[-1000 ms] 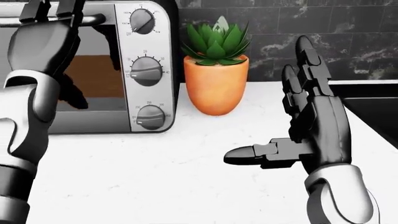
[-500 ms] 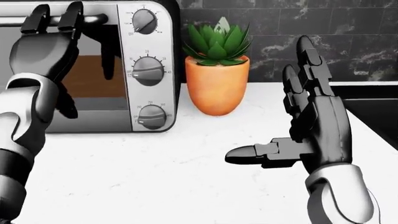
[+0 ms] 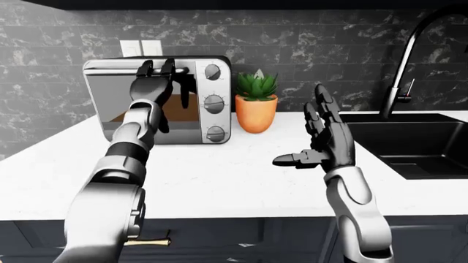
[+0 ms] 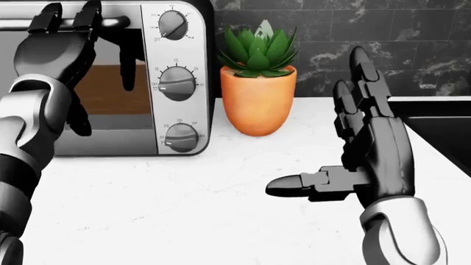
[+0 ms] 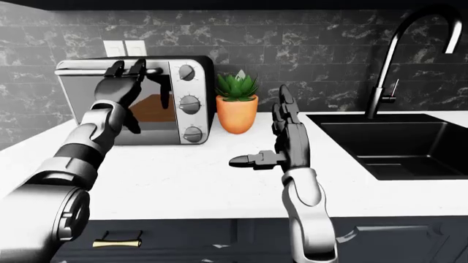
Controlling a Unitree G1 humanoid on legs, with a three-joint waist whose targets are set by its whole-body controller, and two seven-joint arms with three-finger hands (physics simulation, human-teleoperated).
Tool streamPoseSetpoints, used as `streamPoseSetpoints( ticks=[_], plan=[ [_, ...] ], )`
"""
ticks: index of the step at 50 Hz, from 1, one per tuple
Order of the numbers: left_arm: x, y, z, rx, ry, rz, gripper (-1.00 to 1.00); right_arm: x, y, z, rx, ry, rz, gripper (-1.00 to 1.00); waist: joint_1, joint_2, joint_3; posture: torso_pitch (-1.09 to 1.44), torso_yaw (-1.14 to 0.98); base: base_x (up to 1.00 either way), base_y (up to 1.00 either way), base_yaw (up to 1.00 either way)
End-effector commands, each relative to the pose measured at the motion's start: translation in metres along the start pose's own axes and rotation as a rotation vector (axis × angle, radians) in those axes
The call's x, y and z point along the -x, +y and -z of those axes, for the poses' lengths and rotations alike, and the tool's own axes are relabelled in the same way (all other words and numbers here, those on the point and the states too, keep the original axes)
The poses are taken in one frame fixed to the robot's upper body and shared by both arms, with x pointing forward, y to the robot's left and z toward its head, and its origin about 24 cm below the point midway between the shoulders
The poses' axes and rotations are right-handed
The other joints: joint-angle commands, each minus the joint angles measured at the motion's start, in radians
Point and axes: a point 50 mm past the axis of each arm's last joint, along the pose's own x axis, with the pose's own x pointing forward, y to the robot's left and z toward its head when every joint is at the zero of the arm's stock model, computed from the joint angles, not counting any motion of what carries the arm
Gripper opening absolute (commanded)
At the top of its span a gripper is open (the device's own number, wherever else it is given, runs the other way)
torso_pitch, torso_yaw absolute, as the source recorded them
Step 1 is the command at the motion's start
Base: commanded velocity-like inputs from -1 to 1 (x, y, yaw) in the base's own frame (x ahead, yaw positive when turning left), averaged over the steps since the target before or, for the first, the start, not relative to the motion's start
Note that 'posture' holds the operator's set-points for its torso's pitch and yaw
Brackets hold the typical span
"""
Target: Open the toaster oven door.
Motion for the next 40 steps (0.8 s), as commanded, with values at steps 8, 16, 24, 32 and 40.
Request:
streamPoseSetpoints(
  ticks=[8,16,24,32,40],
  plan=[
    [-0.006,0.024,-0.003,0.006,-0.009,-0.078,0.98,-0.002,0.002,-0.016,0.004,-0.085,-0.011,1.0,-0.001,0.002,-0.005,-0.55,0.0,0.0,0.0,0.0],
    [-0.006,0.024,-0.003,0.001,-0.006,-0.07,0.69,-0.003,0.002,-0.017,0.003,-0.086,-0.011,1.0,-0.002,0.003,-0.006,-0.55,0.0,0.0,0.0,0.0],
    [-0.006,0.025,-0.004,-0.002,-0.009,-0.068,0.42,-0.003,0.002,-0.017,0.002,-0.087,-0.01,1.0,-0.002,0.004,-0.009,-0.55,0.0,0.0,0.0,0.0],
    [-0.006,0.021,-0.004,-0.009,-0.004,-0.051,0.21,-0.003,0.001,-0.019,0.002,-0.09,-0.008,1.0,-0.001,0.005,-0.012,-0.55,0.0,0.0,0.0,0.0],
    [-0.004,0.014,-0.001,-0.028,0.006,-0.035,0.04,-0.003,0.001,-0.018,0.001,-0.09,-0.008,1.0,-0.001,0.007,-0.014,-0.55,0.0,0.0,0.0,0.0]
  ],
)
